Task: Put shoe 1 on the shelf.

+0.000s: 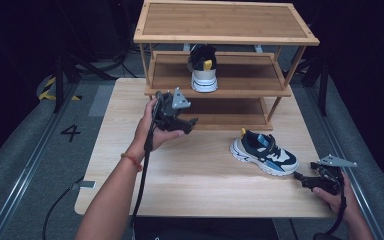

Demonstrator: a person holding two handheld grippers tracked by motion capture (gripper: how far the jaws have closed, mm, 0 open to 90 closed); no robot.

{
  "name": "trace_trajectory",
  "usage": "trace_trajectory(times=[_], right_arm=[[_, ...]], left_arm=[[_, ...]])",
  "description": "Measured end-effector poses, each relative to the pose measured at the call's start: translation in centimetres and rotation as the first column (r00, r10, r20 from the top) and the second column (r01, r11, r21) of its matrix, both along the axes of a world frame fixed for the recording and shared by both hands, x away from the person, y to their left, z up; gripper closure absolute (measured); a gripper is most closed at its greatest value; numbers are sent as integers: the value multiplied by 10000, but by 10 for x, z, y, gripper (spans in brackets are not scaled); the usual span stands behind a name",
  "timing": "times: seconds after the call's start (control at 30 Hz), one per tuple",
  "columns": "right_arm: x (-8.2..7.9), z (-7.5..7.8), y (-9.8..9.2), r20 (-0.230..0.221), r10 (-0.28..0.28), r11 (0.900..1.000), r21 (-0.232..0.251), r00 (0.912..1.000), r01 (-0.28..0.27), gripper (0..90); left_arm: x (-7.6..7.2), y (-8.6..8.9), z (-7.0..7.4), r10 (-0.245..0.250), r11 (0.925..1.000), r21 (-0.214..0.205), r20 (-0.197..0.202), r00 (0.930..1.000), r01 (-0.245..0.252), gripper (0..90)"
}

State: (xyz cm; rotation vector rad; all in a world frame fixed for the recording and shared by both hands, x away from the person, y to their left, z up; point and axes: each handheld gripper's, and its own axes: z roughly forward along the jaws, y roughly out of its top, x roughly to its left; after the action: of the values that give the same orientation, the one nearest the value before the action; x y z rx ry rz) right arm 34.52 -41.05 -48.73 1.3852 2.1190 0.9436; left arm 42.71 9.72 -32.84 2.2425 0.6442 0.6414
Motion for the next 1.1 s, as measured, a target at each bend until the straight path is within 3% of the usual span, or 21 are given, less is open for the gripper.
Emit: trace_trajectory(times=[0.07, 0.2, 0.27, 0.37, 0.43, 0.47, 0.63, 0.87, 0.9, 1.03, 1.1], right_arm=[[0, 0, -1, -13, 149, 9999, -54, 9999, -149, 174], [1, 6, -1, -449, 337, 9986, -383, 9984, -355, 180], [0, 7, 0, -434, 565, 9969, -530, 9975, -588, 228], [-1, 10, 0, -510, 858, 9953, -405, 9950, -880, 218], [-3, 17, -1, -410, 995, 9947, -215, 9942, -1004, 228], [-3, 17, -1, -410, 995, 9947, -215, 9942, -1004, 228], [-6, 44, 0, 27, 1117, 9937, -70, 9937, -1117, 267], [-1, 70, 24, 435, 1678, 9858, -64, 9849, -1677, 282], [2, 77, 34, 563, 2019, 9794, -101, 9778, -2016, 286], [7, 87, 48, 762, 2346, 9721, -129, 9691, -2343, 292], [12, 97, 63, 972, 2708, 9626, -211, 9577, -2700, 301]], left_arm=[[-12, 9, -13, 28, 10000, 81, -204, 9998, -26, 222], [-36, 27, -39, 19, 9976, 692, -458, 9990, 13, 225], [-46, 35, -50, 102, 9963, 857, -573, 9983, -53, 226], [-58, 46, -66, 187, 9945, 1037, -644, 9977, -119, 228], [-68, 55, -81, 336, 9944, 1029, -907, 9953, -242, 231], [-68, 55, -81, 336, 9944, 1029, -907, 9953, -242, 231], [-87, 75, -109, 666, 9866, 1573, -1473, 9868, -431, 225], [-101, 96, -131, 919, 9870, 1478, -1971, 9761, -631, 220], [-104, 101, -134, 887, 9908, 1186, -2108, 9735, -646, 221], [-107, 107, -139, 924, 9926, 972, -2168, 9718, -727, 212], [-107, 112, -142, 966, 9945, 611, -2355, 9671, -845, 211]])
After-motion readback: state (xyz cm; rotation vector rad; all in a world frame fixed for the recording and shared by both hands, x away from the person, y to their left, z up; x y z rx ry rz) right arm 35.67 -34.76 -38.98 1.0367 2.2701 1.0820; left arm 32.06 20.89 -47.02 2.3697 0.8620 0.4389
